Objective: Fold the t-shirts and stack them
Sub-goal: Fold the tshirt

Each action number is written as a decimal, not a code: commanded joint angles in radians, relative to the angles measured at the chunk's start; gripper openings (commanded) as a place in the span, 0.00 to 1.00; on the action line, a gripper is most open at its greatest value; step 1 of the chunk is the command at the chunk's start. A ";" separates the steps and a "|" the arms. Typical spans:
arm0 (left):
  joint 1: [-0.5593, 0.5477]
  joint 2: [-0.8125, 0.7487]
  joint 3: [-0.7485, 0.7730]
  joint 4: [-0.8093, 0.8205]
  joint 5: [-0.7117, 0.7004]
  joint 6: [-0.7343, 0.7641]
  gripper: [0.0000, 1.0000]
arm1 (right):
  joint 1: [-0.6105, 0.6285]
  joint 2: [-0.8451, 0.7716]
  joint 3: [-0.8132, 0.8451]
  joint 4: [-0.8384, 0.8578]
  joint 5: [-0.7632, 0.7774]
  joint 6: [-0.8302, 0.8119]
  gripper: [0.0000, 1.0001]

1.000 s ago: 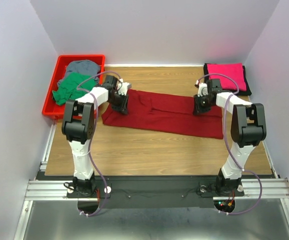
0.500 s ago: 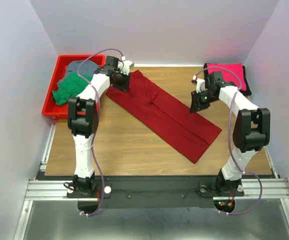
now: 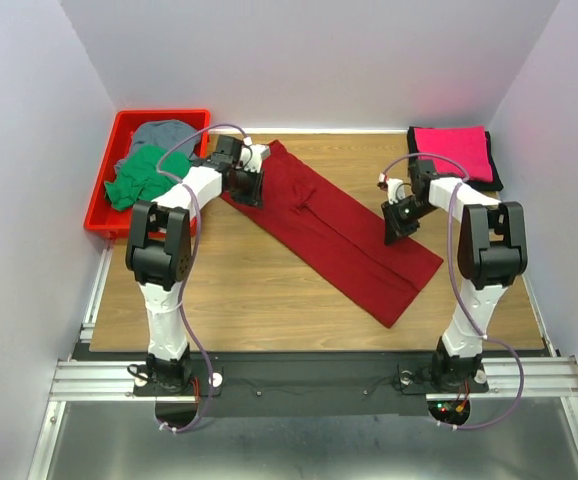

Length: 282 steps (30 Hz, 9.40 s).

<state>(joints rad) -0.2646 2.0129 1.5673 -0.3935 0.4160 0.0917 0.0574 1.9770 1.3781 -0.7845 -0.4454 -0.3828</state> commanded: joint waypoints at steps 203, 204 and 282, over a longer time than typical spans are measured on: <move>-0.499 -0.749 -0.991 0.107 -0.008 1.013 0.11 | 0.782 -0.687 -0.788 0.496 0.223 -0.327 0.01; -0.499 -0.769 -0.980 0.093 -0.002 1.010 0.05 | 0.782 -0.710 -0.768 0.472 0.217 -0.317 0.01; -0.070 -0.068 -0.056 0.061 0.145 1.225 0.57 | 0.312 -0.044 0.058 0.361 -0.004 -0.682 0.50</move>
<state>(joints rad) -0.3389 1.9472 1.4334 -0.3504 0.5739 1.3613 0.3721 1.9392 1.3979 -0.4549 -0.4694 -1.0840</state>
